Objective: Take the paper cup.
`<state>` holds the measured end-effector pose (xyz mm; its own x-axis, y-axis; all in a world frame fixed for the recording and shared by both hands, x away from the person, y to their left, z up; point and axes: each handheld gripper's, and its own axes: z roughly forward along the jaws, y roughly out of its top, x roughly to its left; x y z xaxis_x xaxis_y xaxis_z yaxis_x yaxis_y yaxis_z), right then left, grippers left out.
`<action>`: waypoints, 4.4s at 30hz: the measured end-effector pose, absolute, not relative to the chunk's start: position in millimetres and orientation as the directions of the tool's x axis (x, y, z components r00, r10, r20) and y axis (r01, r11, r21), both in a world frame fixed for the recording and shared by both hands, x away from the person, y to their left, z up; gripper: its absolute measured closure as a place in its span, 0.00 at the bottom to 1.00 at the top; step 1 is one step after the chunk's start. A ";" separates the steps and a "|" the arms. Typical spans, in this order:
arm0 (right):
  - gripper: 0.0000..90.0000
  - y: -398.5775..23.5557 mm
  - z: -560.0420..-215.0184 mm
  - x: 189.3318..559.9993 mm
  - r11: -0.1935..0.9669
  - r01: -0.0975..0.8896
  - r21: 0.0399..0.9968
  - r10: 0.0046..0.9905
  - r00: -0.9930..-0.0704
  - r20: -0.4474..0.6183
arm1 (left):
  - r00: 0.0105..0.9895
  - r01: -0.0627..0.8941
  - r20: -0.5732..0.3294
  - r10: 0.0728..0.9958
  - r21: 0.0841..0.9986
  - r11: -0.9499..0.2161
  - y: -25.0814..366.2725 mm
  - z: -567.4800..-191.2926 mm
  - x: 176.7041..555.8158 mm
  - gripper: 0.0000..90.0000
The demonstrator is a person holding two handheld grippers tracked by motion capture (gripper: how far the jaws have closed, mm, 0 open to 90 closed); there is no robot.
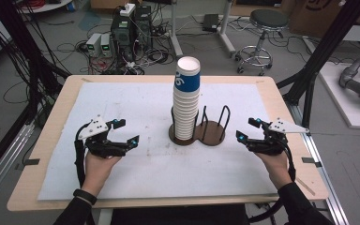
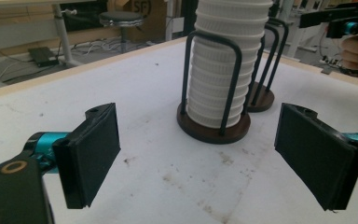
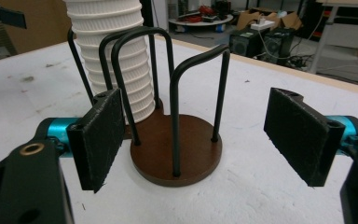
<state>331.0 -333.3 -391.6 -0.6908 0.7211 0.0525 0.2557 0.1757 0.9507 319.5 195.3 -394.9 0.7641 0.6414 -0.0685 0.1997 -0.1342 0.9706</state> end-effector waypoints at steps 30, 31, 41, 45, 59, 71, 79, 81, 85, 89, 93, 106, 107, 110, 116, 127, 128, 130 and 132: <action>0.20 -274.7 -348.3 354.5 0.189 0.175 0.966 0.592 -0.806 0.030 | 0.819 0.170 -0.077 0.568 0.979 -0.112 190.2 -389.4 315.7 0.14; 0.20 -268.1 -344.5 358.5 0.190 0.175 0.966 0.585 -0.811 0.032 | 0.821 0.174 -0.081 0.566 0.978 -0.112 189.9 -389.5 315.4 0.14; 0.20 -238.8 -331.2 376.5 0.217 0.174 0.961 0.555 -0.831 0.025 | 0.829 0.183 -0.094 0.551 0.977 -0.109 188.0 -390.0 315.3 0.14; 0.20 -226.7 -326.7 386.9 0.222 0.177 0.959 0.552 -0.833 0.026 | 0.832 0.182 -0.094 0.546 0.977 -0.109 187.2 -389.8 315.3 0.14; 0.17 -201.9 -318.8 402.3 0.233 0.190 0.954 0.519 -0.854 0.043 | 0.839 0.189 -0.104 0.535 0.976 -0.107 185.6 -390.5 315.2 0.14; 0.17 -190.8 -318.8 411.9 0.253 0.209 0.945 0.489 -0.870 0.062 | 0.850 0.189 -0.107 0.516 0.976 -0.110 183.0 -390.4 315.4 0.14; 0.16 -185.4 -316.1 418.4 0.276 0.208 0.938 0.464 -0.884 0.060 | 0.851 0.192 -0.107 0.514 0.975 -0.114 182.2 -390.6 315.4 0.14; 0.16 -184.4 -316.1 418.1 0.287 0.195 0.938 0.464 -0.885 0.042 | 0.851 0.192 -0.108 0.513 0.975 -0.114 182.1 -390.7 315.4 0.14; 0.16 -183.3 -315.5 416.6 0.295 0.186 0.937 0.476 -0.879 0.024 | 0.850 0.196 -0.112 0.514 0.974 -0.111 181.8 -390.5 315.3 0.14; 0.16 -183.0 -315.3 416.2 0.298 0.181 0.937 0.478 -0.878 0.018 | 0.851 0.195 -0.111 0.513 0.974 -0.112 180.9 -390.0 315.4 0.14; 0.16 -183.2 -315.4 416.4 0.297 0.182 0.937 0.479 -0.878 0.019 | 0.852 0.189 -0.102 0.514 0.975 -0.120 179.5 -385.7 315.1 0.14; 0.17 -184.5 -315.4 416.6 0.298 0.175 0.938 0.473 -0.881 0.014 | 0.872 0.152 -0.094 0.481 0.985 -0.083 158.9 -343.2 326.7 0.14; 0.17 -184.6 -315.4 416.5 0.299 0.175 0.938 0.473 -0.881 0.014 | 0.872 0.152 -0.093 0.481 0.985 -0.085 156.5 -340.2 328.7 0.14; 0.17 -184.4 -315.5 416.2 0.298 0.173 0.939 0.473 -0.881 0.012 | 0.870 0.155 -0.098 0.483 0.985 -0.080 149.4 -330.5 335.3 0.14; 0.17 -184.7 -316.6 417.0 0.288 0.169 0.943 0.474 -0.880 0.012 | 0.866 0.168 -0.114 0.487 0.983 -0.068 137.2 -309.2 352.6 0.14; 0.17 -184.4 -316.7 416.4 0.286 0.170 0.943 0.475 -0.880 0.014 | 0.874 0.129 -0.074 0.481 0.988 -0.082 107.4 -267.7 376.7 0.14; 0.17 -184.2 -316.7 416.1 0.287 0.170 0.943 0.475 -0.880 0.014 | 0.875 0.122 -0.068 0.480 0.989 -0.082 102.1 -261.1 380.4 0.14; 0.17 -184.2 -316.7 416.2 0.287 0.168 0.943 0.475 -0.880 0.012 | 0.877 0.121 -0.062 0.476 0.988 -0.095 94.9 -253.3 385.5 0.14; 0.17 -184.4 -316.7 416.1 0.289 0.168 0.943 0.475 -0.880 0.011 | 0.877 0.113 -0.050 0.477 0.988 -0.104 89.8 -247.5 388.8 0.14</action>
